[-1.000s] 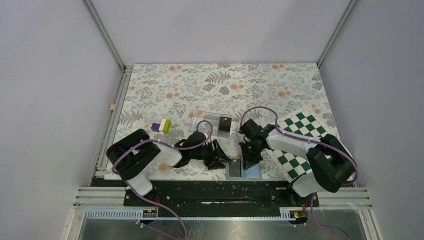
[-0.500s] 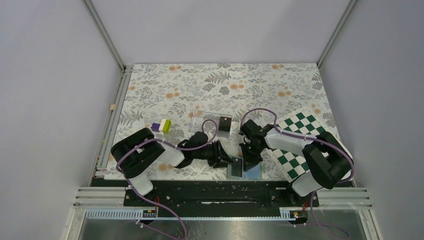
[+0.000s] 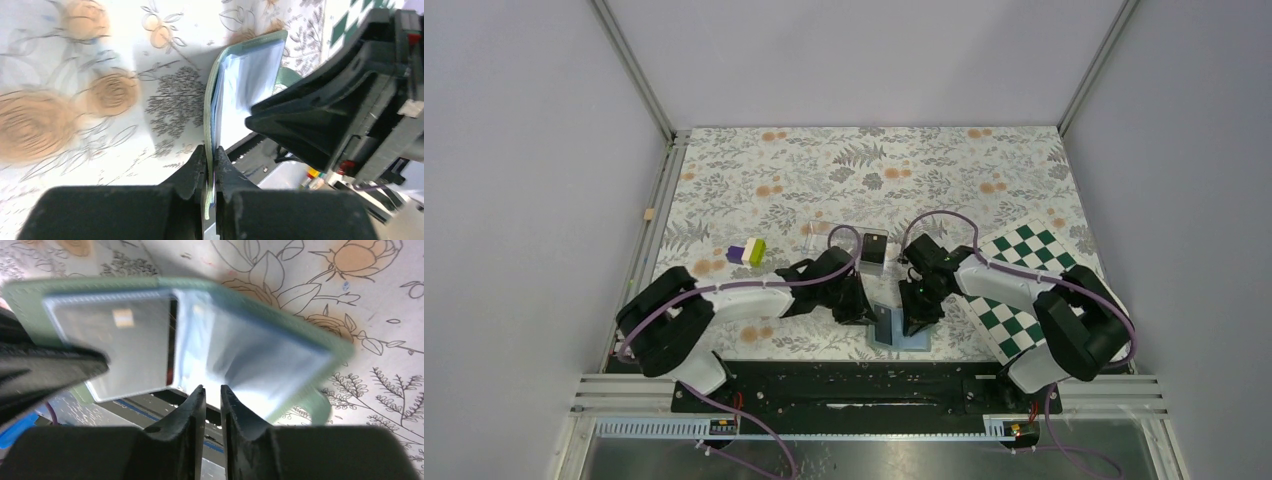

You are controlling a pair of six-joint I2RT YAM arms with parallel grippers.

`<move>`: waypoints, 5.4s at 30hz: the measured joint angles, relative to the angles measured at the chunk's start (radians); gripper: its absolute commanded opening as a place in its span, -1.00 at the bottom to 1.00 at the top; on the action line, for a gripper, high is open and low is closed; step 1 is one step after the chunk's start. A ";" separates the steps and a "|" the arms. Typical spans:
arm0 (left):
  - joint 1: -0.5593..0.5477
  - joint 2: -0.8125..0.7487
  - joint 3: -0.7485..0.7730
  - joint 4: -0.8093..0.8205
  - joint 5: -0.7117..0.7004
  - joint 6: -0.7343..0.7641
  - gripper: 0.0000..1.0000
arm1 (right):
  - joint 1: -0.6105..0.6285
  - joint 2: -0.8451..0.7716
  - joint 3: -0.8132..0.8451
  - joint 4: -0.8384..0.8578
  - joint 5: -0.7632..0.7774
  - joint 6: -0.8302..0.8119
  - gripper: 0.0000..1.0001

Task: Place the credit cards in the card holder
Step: Close the card holder at the center of the board.

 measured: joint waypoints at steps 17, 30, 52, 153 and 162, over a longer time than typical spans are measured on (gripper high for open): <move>0.025 -0.063 0.356 -0.840 -0.350 0.264 -1.00 | 0.000 -0.013 0.073 -0.005 0.021 -0.008 0.15; 0.001 0.106 0.538 -1.018 -0.423 0.338 -1.00 | 0.001 0.050 0.123 0.017 -0.003 -0.009 0.30; -0.031 0.177 0.616 -1.075 -0.451 0.331 -0.63 | 0.003 0.110 0.120 0.122 -0.104 0.074 -0.88; 0.150 -0.101 -0.140 0.032 0.032 -0.004 -0.58 | 0.006 0.180 0.101 0.353 -0.225 0.224 -0.53; 0.151 -0.106 -0.184 0.131 0.074 -0.050 -0.39 | 0.006 0.201 0.101 0.354 -0.217 0.225 -0.53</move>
